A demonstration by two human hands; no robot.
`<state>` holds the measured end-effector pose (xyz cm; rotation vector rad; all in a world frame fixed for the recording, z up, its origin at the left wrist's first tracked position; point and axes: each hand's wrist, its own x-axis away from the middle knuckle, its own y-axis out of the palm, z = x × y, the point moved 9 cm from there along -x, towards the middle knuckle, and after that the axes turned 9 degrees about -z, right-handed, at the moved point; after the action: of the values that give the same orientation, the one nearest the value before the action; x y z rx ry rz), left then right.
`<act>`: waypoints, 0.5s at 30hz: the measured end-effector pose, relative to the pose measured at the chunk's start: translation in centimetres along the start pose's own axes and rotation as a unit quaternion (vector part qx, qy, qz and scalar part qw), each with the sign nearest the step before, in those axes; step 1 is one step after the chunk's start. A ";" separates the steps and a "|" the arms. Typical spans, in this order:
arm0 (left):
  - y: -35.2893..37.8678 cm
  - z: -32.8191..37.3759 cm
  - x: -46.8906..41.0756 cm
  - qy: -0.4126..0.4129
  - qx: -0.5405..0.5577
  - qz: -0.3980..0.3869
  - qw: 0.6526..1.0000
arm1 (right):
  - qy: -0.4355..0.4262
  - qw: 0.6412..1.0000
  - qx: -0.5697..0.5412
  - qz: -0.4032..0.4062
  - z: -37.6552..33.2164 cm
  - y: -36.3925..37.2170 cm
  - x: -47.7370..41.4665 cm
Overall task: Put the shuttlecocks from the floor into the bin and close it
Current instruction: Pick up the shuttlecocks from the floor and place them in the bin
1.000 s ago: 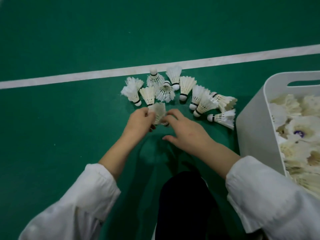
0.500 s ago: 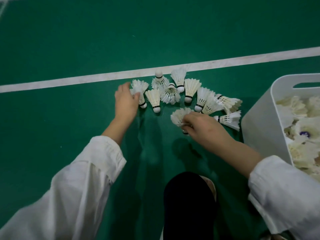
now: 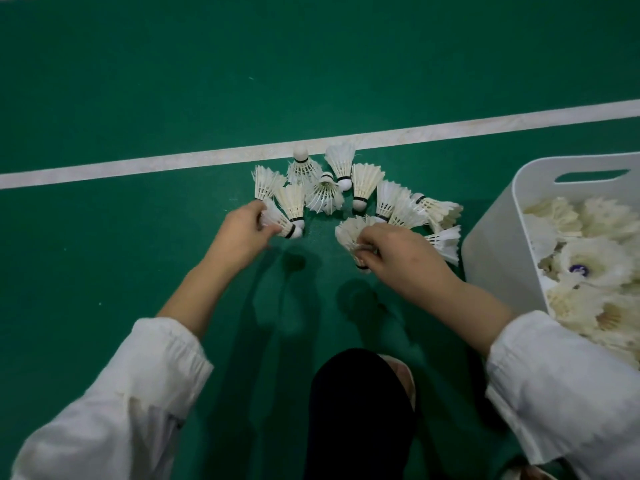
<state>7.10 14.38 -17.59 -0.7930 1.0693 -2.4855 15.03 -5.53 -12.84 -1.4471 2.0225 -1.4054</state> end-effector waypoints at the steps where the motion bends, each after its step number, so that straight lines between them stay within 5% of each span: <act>1: 0.3 0.7 -0.1 0.006 0.006 -0.007 1.000 | 0.000 1.000 0.000 0.001 0.0 -0.1 -0.1; 5: 0.1 2.8 -2.0 -0.012 -0.059 0.036 0.998 | 0.007 1.000 -0.013 0.009 0.5 -0.4 0.1; 10: 2.2 1.9 -4.9 -0.078 -0.117 -0.050 0.989 | 0.015 1.000 -0.016 0.015 1.1 -0.7 0.3; 15: 2.2 1.1 -3.8 -0.098 -0.084 -0.029 0.991 | 0.008 1.000 -0.016 0.023 1.4 -1.2 0.8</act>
<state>10.88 14.16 -19.96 -1.1077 1.2090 -2.3276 16.32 -6.99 -12.32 -1.3963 2.0836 -1.3764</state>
